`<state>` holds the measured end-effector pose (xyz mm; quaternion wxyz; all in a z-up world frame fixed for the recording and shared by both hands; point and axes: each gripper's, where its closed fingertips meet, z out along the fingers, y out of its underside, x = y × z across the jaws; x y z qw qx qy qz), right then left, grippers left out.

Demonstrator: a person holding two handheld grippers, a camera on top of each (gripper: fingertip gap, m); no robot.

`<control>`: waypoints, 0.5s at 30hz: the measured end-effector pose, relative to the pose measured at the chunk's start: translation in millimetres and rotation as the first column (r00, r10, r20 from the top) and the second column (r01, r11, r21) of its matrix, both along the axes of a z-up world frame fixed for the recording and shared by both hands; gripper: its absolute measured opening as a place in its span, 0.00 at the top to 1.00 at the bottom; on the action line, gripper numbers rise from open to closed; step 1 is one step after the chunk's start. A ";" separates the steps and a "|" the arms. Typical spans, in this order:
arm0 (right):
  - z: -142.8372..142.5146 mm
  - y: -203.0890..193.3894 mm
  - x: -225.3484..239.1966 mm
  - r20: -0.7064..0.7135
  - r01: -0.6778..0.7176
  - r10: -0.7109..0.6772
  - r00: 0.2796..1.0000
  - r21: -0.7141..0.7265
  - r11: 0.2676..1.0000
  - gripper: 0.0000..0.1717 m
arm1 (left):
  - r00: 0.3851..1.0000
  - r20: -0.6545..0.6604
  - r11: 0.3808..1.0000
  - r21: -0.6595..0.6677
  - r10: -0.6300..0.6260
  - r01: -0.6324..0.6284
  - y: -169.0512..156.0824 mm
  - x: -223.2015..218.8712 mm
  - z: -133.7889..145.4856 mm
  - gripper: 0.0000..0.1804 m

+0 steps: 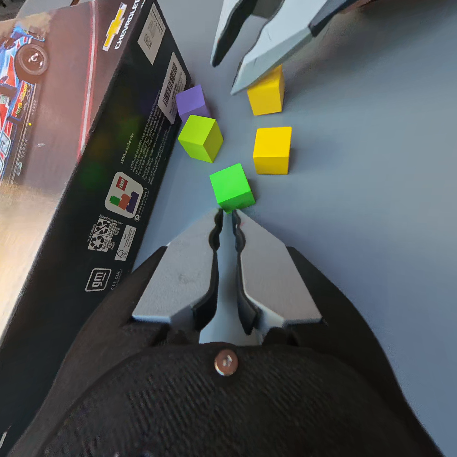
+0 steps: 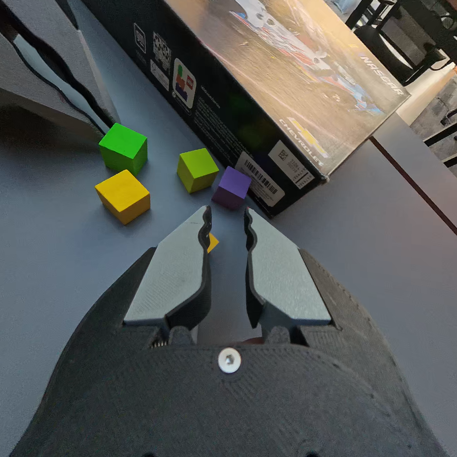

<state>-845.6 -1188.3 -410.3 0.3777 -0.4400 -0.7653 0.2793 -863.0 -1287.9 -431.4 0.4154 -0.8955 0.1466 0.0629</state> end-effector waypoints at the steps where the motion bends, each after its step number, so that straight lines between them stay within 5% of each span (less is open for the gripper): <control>1: 3.3 0.9 -0.1 -0.014 0.005 -0.005 1.000 -0.030 1.000 0.85 | 1.000 -0.003 1.000 0.002 0.003 -0.003 0.1 -0.5 0.2 0.97; 9: 40.7 38.1 1.7 -0.194 0.132 -0.174 0.965 -0.212 0.968 0.86 | 0.981 0.179 0.993 0.082 0.071 -0.087 1.5 -14.8 17.4 0.89; 15: 41.4 75.0 12.3 -0.210 0.300 -0.359 0.909 -0.266 0.916 0.86 | 0.973 0.197 0.977 0.151 0.122 -0.153 0.7 -25.7 28.4 0.89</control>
